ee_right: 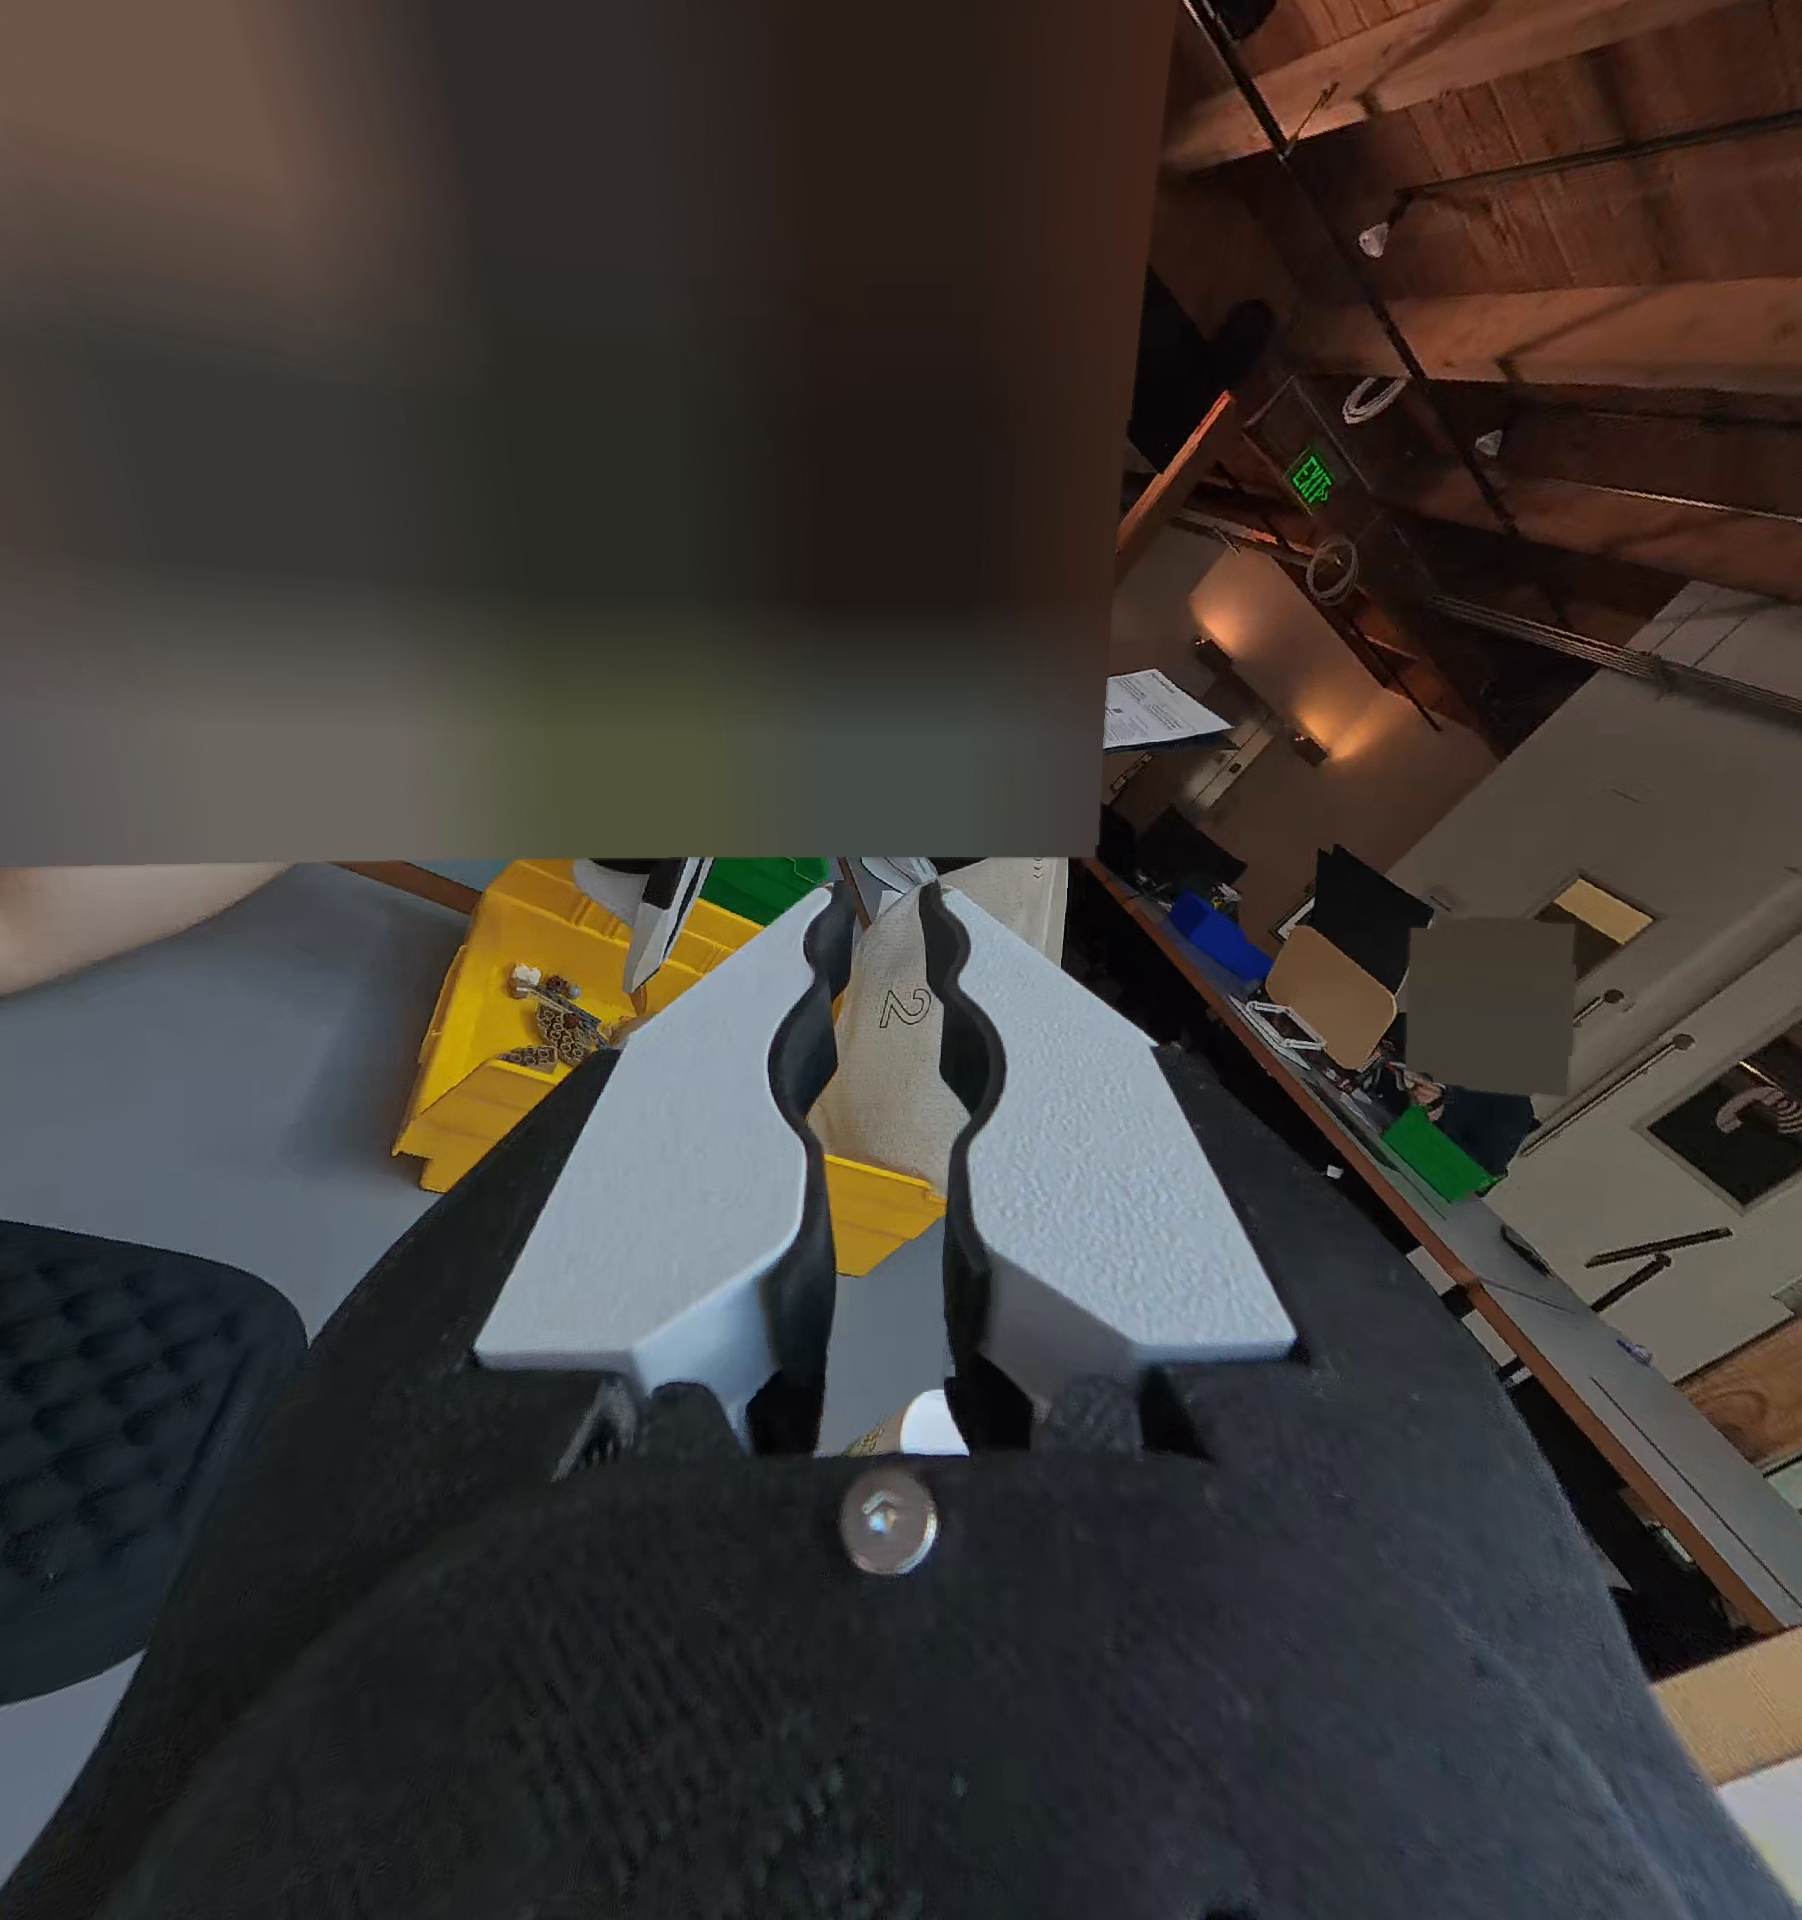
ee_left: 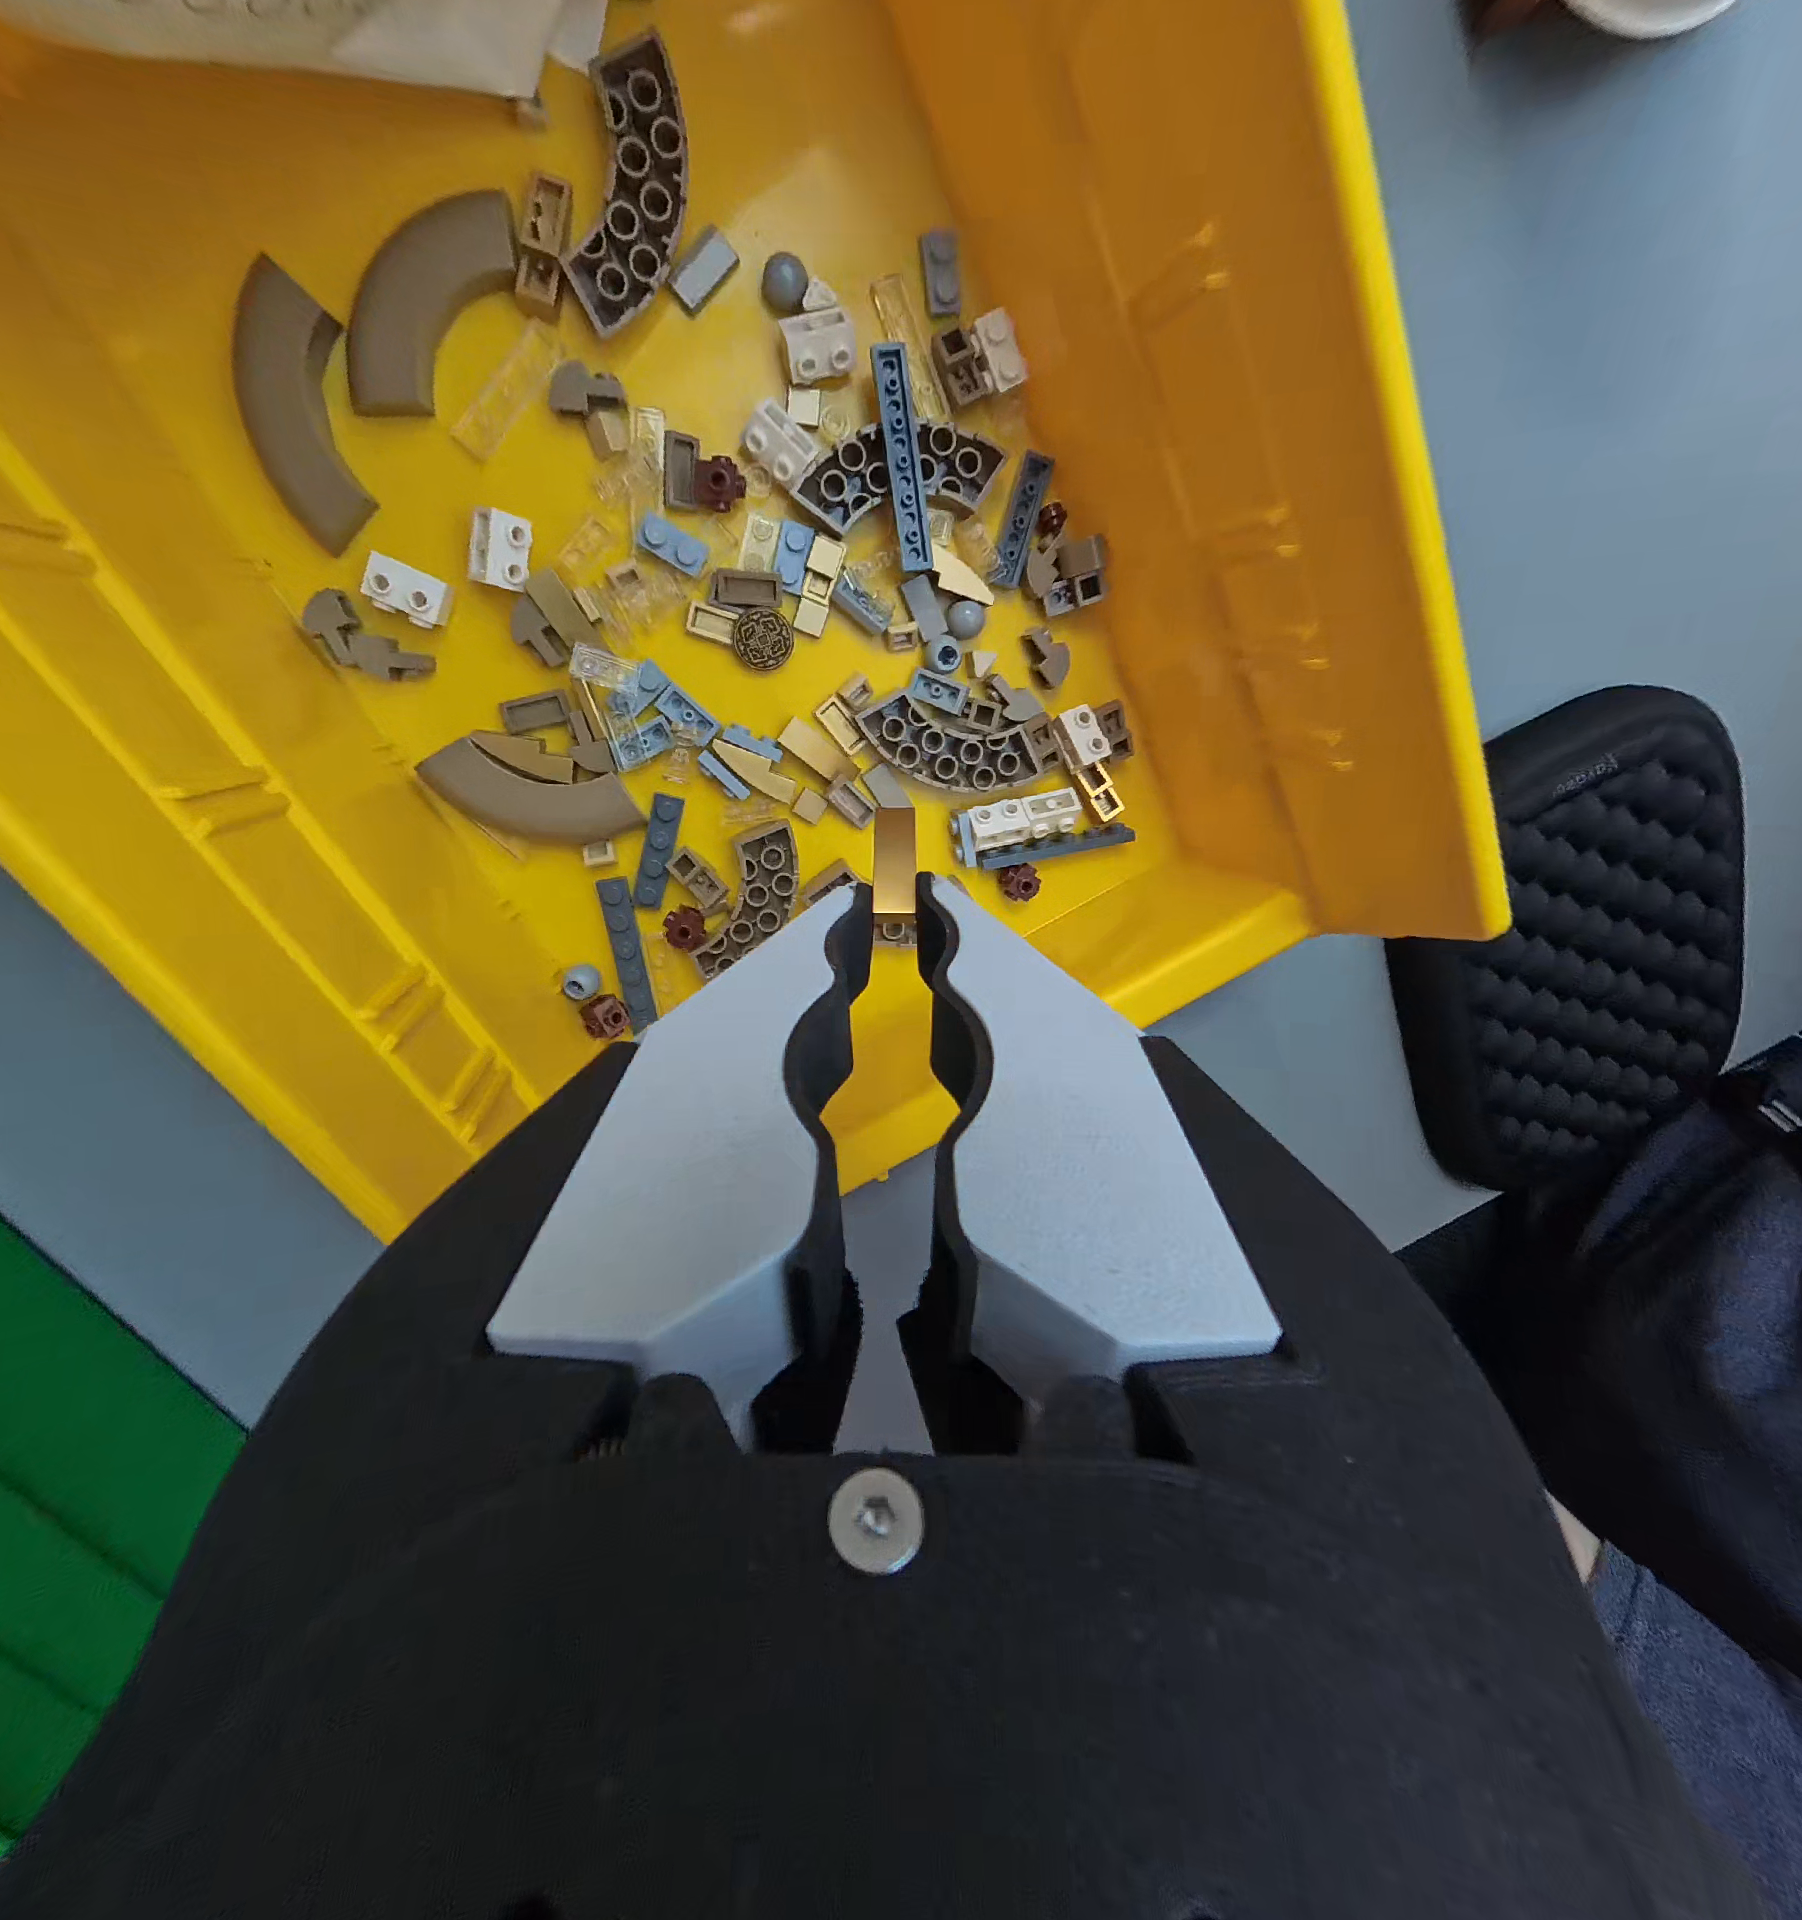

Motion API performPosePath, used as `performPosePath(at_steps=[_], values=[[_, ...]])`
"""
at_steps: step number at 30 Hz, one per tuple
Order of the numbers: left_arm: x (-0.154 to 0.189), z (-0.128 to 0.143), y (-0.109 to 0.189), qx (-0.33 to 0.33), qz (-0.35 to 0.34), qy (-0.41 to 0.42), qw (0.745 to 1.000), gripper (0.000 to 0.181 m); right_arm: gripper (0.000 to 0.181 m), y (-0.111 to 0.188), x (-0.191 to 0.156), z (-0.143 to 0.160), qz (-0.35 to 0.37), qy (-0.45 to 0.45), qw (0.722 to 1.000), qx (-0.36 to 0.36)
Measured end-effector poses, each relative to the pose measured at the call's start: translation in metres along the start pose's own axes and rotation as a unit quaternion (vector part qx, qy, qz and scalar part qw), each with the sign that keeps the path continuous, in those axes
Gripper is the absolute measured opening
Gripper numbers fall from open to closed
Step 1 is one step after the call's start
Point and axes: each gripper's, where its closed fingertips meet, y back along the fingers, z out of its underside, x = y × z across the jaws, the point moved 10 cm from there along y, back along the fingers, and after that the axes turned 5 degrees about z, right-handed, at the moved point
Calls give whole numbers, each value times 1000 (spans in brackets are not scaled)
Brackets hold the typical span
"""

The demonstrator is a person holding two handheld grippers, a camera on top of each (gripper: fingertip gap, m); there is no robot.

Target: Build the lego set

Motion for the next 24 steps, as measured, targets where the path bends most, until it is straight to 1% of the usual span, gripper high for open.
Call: performPosePath(at_steps=[3,7,10,13,14,15,18,21,24], values=[[-5,-8,-21,-45,10,-5,999,6,13,-14,7,3,-3,-2,998,-59],[-8,-11,-47,-128,-11,-21,992,6,15,-15,13,20,-11,-22,988,-154],[-5,-8,-58,-168,3,-35,985,6,15,-7,15,23,-17,-15,987,-162],[2,-7,-62,-170,50,-33,984,7,15,2,20,19,-13,-5,986,-166],[4,-8,-62,-166,60,-31,984,19,15,4,21,17,-11,-6,987,-162],[2,-9,-62,-160,57,-30,985,26,15,5,20,16,-15,-6,987,-157],[-7,-8,-55,-136,32,-10,990,34,15,8,20,14,-16,3,987,-160],[-20,-2,-46,-123,3,18,992,32,15,12,21,14,-9,17,984,-175],[-33,7,-36,-122,-52,45,990,30,15,18,25,12,12,33,982,-187]])
